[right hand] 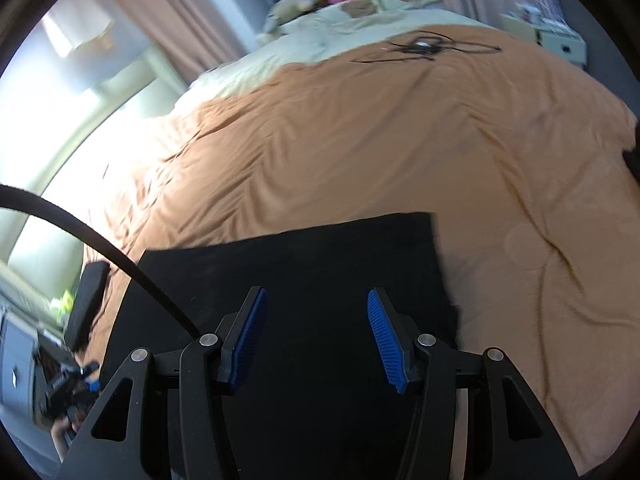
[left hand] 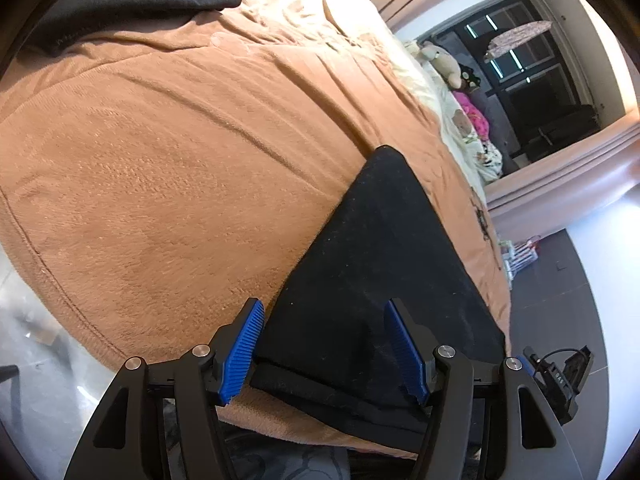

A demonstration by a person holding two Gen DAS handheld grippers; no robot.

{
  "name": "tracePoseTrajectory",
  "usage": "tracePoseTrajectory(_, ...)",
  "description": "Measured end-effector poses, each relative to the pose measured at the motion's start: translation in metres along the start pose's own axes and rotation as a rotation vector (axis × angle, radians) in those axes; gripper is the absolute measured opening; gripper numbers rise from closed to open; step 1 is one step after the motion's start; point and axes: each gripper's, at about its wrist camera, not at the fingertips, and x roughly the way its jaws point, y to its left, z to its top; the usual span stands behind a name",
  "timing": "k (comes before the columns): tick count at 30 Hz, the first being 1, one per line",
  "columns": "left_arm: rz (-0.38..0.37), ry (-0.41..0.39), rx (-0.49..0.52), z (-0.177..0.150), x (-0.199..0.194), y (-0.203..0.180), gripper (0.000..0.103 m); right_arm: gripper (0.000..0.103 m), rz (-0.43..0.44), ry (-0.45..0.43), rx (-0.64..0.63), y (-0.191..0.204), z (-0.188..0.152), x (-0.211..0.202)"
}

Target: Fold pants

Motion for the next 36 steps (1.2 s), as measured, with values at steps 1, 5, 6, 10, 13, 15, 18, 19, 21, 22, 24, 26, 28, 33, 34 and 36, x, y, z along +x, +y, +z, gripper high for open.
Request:
tracePoseTrajectory(1, -0.012, -0.001, -0.001, 0.0, 0.0, 0.0, 0.064, 0.051, 0.003, 0.007, -0.013, 0.008, -0.003, 0.001)
tracePoseTrajectory(5, -0.076, -0.013, -0.016, -0.001, -0.003, 0.005, 0.064, 0.051, -0.017, 0.044, -0.026, 0.025, -0.012, 0.007)
tracePoseTrajectory(6, -0.094, -0.013, -0.024, -0.001, -0.004, 0.006, 0.064, 0.051, -0.027, 0.053, -0.036, 0.031, -0.012, 0.011)
tracePoseTrajectory(10, -0.166, -0.017, -0.064, -0.001, -0.008, 0.014, 0.064, 0.051, 0.006, 0.083, -0.047, 0.054, -0.02, 0.023)
tracePoseTrajectory(13, -0.211, -0.021, -0.088, -0.002, -0.012, 0.018, 0.064, 0.051, 0.021, 0.105, -0.054, 0.064, -0.022, 0.033)
tracePoseTrajectory(15, -0.224, -0.014, -0.1, -0.004, -0.013, 0.019, 0.064, 0.051, 0.03, 0.117, -0.065, 0.071, -0.022, 0.042)
tracePoseTrajectory(18, -0.207, 0.014, -0.119, -0.008, -0.01, 0.024, 0.064, 0.051, 0.04, 0.131, -0.081, 0.083, -0.019, 0.061)
tracePoseTrajectory(19, -0.204, 0.02, -0.126, -0.01, -0.009, 0.027, 0.064, 0.051, 0.048, 0.136, -0.087, 0.087, -0.018, 0.065)
tracePoseTrajectory(21, -0.196, 0.027, -0.142, -0.013, -0.007, 0.032, 0.064, 0.051, 0.049, 0.137, -0.095, 0.094, -0.017, 0.074)
tracePoseTrajectory(22, -0.199, 0.03, -0.154, -0.015, -0.005, 0.034, 0.064, 0.051, 0.043, 0.139, -0.102, 0.097, -0.017, 0.078)
tracePoseTrajectory(24, -0.22, 0.025, -0.169, -0.016, -0.002, 0.036, 0.064, 0.05, 0.028, 0.14, -0.104, 0.099, -0.016, 0.087)
tracePoseTrajectory(26, -0.249, 0.04, -0.186, -0.015, 0.007, 0.037, 0.061, 0.049, -0.002, 0.15, -0.095, 0.097, -0.017, 0.097)
tracePoseTrajectory(28, -0.237, 0.048, -0.187, -0.015, 0.011, 0.036, 0.055, 0.039, -0.034, 0.184, -0.087, 0.097, -0.025, 0.107)
tracePoseTrajectory(33, -0.211, 0.05, -0.171, -0.016, 0.013, 0.032, 0.037, 0.022, -0.039, 0.212, -0.156, 0.103, -0.05, 0.107)
tracePoseTrajectory(34, -0.213, 0.049, -0.172, -0.017, 0.012, 0.033, 0.033, 0.019, -0.031, 0.22, -0.17, 0.107, -0.055, 0.105)
tracePoseTrajectory(36, -0.215, 0.047, -0.17, -0.02, 0.01, 0.031, 0.028, 0.019, -0.021, 0.226, -0.2, 0.113, -0.068, 0.099)
